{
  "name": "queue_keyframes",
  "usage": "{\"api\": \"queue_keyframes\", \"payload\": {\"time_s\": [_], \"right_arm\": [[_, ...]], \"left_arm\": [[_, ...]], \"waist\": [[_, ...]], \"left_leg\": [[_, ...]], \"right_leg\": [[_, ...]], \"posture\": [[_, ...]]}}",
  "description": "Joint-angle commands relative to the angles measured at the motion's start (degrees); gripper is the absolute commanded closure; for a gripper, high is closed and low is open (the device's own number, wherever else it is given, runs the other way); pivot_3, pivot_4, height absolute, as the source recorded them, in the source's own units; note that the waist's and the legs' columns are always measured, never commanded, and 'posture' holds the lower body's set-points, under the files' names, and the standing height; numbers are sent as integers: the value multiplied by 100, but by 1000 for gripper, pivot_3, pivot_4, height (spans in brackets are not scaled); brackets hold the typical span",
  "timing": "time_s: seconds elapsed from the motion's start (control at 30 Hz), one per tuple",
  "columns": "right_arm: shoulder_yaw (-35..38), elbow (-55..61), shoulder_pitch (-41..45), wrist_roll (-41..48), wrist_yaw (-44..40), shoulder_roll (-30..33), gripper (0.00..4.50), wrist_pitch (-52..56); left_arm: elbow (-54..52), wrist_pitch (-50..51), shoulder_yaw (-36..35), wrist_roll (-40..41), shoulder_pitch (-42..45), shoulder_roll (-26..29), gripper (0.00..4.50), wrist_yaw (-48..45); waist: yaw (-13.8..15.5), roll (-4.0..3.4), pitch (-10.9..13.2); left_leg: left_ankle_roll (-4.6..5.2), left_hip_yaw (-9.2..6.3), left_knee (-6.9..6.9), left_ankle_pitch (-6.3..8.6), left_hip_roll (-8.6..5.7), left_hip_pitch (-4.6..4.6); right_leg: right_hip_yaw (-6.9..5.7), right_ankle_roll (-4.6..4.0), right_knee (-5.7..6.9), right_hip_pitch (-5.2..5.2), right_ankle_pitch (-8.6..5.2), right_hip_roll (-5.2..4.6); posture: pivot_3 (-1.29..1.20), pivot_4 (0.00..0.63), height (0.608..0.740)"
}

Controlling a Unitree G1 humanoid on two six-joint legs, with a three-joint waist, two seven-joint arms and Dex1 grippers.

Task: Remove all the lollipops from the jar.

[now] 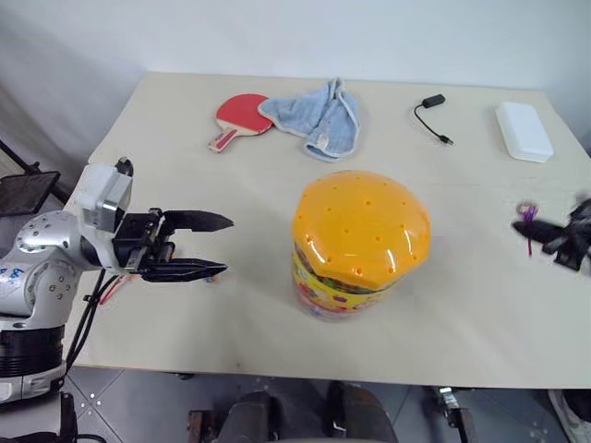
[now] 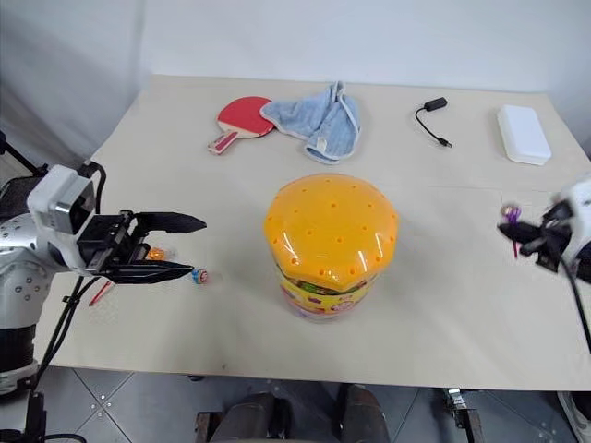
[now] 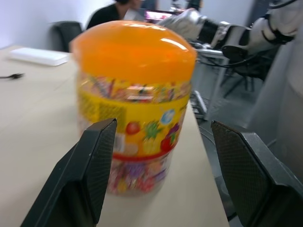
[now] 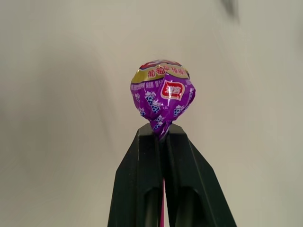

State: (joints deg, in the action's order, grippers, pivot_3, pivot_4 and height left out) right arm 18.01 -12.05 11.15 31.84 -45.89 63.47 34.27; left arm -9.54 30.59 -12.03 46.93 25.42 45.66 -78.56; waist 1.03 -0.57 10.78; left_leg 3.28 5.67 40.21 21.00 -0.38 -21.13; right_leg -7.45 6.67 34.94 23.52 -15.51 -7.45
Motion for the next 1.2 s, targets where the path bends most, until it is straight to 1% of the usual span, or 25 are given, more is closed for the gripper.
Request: {"api": "queue_keyframes", "payload": {"time_s": [0.03, 0.1, 0.17, 0.2, 0.3, 0.4, 0.53, 0.63, 0.67, 0.73, 0.77, 0.8, 0.83, 0.87, 0.93, 1.0, 1.03, 1.07, 1.2], "right_arm": [[-276, -209, -72, -570, -40, 179, 4478, 39], [-502, -347, -75, -911, 24, 190, 4478, -20], [-572, -487, -62, -1067, -5, 109, 4478, -42], [-629, -595, -25, -1229, 150, 55, 4478, -54], [-688, -773, 57, -1406, 213, -78, 4478, -109], [-560, -759, -15, -1368, 64, -117, 3715, -82], [-85, -737, -152, -1201, -125, -60, 2441, -274], [579, -708, -271, -985, -481, 56, 1475, -696], [894, -632, -339, -816, -757, 18, 1098, -984], [1592, -428, -381, -262, -1492, -224, 387, -1602], [2023, -300, -212, 247, -1887, -488, 51, -1904], [2281, -129, -154, 589, -2131, -633, 18, -1940], [2314, 69, -246, 715, -2293, -583, 18, -1714], [2274, 302, -342, 809, -2493, -530, 18, -1557], [1979, 1136, -588, 954, -2870, -532, 18, -1489], [1764, 1806, -777, 987, -3094, -733, 18, -1757], [1657, 2061, -887, 1005, -3138, -820, 18, -1789], [1477, 2286, -939, 931, -3111, -1035, 18, -2004], [931, 2678, -1078, 620, -2678, -1934, 18, -2593]], "left_arm": [[-428, 28, 112, 36, 42, -1, 1125, 117], [-517, 98, 141, 86, 51, 12, 1125, 186], [-564, 112, 166, 70, 43, 49, 1125, 191], [-583, 123, 167, 58, 24, 77, 1125, 180], [-599, 153, 151, 56, 14, 122, 1125, 183], [-566, 240, 111, 93, 110, 179, 1125, 236], [-459, 486, -8, 171, 84, 330, 1125, 317], [-265, 369, -228, 79, -99, 344, 1125, 414], [-178, 262, -302, -17, -216, 379, 1125, 378], [8, -15, -433, -278, -441, 434, 1125, 374], [130, -62, -479, -378, -537, 482, 1125, 423], [247, -61, -506, -471, -600, 522, 1125, 523], [364, -89, -517, -581, -647, 558, 1125, 614], [460, -221, -535, -705, -697, 573, 1125, 641], [598, -581, -609, -1023, -835, 578, 1125, 789], [708, -857, -712, -1183, -918, 530, 1125, 905], [740, -999, -758, -1250, -955, 495, 1125, 966], [758, -1115, -794, -1279, -992, 446, 1125, 1006], [713, -1435, -821, -1512, -1278, 270, 1125, 1325]], "waist": [[-27, -8, 3], [-43, -9, 3], [-48, -9, 3], [-51, -11, 3], [-64, -11, 3], [-62, -10, 3], [-64, -11, 3], [-60, -20, 6], [-67, -22, 7], [-71, -24, 7], [-75, -23, 7], [-86, -20, 8], [-90, -20, 9], [-92, -20, 9], [-92, -21, 9], [-90, -20, 9], [-90, -19, 8], [-81, -17, 7], [-14, -12, 4]], "left_leg": [[-2, 0, -1, -1, 2, -1], [-3, -2, -2, -2, 5, -1], [-3, -2, -2, -2, 5, -2], [-3, -2, -1, -2, 4, -1], [-3, -4, 0, -2, 4, 0], [-4, -14, 3, -2, 4, -2], [-4, -20, 3, -2, 5, -3], [-4, -18, 2, -2, 4, -5], [-4, -16, 2, -2, 4, -4], [-5, -16, -2, -2, 4, -2], [-5, -16, -4, -2, 5, 0], [-7, -16, -6, -3, 8, 1], [-9, -17, -6, -2, 13, 2], [-9, -18, -6, -2, 12, 2], [-8, -19, -7, -2, 12, 3], [-9, -22, -8, -2, 12, 2], [-9, -25, -8, -2, 11, 1], [-9, -27, -7, -2, 11, 1], [-9, -30, -6, -1, 3, 2]], "right_leg": [[0, 0, -1, 2, 0, 3], [-3, 0, -2, 1, 0, 6], [-2, 0, -3, 1, 0, 6], [-2, 0, -3, 0, 0, 5], [-3, 0, -4, -2, 0, 6], [-2, 0, -9, -9, 0, 5], [-1, 0, -9, -10, 0, 6], [-2, 1, -12, -9, -1, 6], [-2, 1, -12, -9, -1, 6], [-5, 1, -13, -9, -1, 10], [-7, 1, -15, -9, -1, 14], [-8, 1, -17, -9, -1, 18], [-9, 1, -23, -14, -1, 27], [-6, 1, -22, -14, 0, 26], [0, 1, -21, -14, 0, 22], [8, 1, -21, -13, 0, 12], [9, 1, -20, -13, 0, 7], [10, 1, -20, -14, 0, 5], [8, 2, -19, -16, 0, 1]], "posture": [[0, 150, 740], [0, 150, 740], [0, 150, 740], [0, 150, 740], [0, 150, 740], [0, 150, 740], [0, 150, 740], [0, 150, 740], [0, 150, 740], [0, 150, 740], [0, 150, 740], [0, 150, 740], [0, 150, 740], [0, 150, 740], [0, 150, 740], [0, 150, 740], [0, 150, 740], [0, 150, 740], [0, 150, 740]]}}
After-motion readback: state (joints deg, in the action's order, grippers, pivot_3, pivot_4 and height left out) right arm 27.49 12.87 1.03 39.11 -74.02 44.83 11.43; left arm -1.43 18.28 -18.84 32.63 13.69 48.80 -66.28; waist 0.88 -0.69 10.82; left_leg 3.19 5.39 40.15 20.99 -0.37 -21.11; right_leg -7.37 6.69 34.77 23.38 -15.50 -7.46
